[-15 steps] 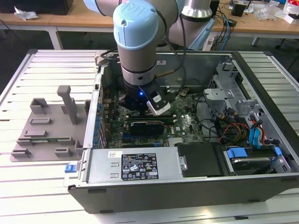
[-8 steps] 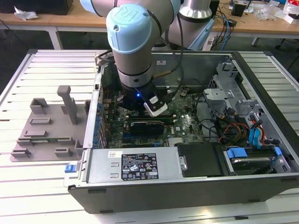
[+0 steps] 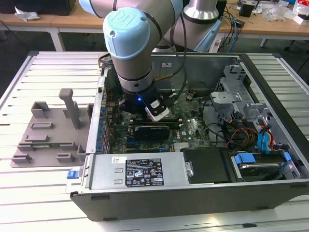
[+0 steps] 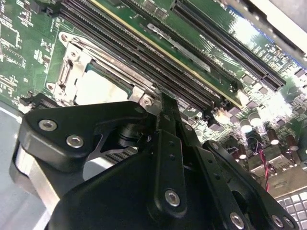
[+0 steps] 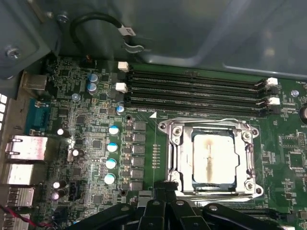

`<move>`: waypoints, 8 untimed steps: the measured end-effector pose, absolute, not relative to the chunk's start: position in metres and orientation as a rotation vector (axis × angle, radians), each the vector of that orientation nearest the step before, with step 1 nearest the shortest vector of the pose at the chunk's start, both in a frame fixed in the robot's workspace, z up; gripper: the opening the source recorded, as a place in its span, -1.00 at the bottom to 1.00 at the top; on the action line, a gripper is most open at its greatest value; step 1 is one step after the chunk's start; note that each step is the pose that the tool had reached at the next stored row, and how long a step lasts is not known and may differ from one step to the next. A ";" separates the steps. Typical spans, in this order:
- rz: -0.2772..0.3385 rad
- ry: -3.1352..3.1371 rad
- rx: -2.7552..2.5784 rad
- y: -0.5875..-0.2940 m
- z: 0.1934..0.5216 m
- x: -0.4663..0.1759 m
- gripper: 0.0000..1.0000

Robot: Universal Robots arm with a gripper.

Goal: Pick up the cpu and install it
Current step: 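Install the second cpu locking lever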

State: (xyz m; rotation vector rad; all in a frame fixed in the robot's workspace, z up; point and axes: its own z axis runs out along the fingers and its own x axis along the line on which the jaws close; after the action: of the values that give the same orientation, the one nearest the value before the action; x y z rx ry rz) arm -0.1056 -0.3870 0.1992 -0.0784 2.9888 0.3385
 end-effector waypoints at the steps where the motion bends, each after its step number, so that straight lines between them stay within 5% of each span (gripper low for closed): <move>1: 0.341 2.985 -0.079 -0.387 0.198 -0.107 -0.79; 8: 0.350 2.976 -0.079 -0.387 0.194 -0.110 -0.79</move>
State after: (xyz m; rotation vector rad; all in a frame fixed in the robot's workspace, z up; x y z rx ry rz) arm -0.1100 -0.3867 0.1945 -0.0790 2.9758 0.3504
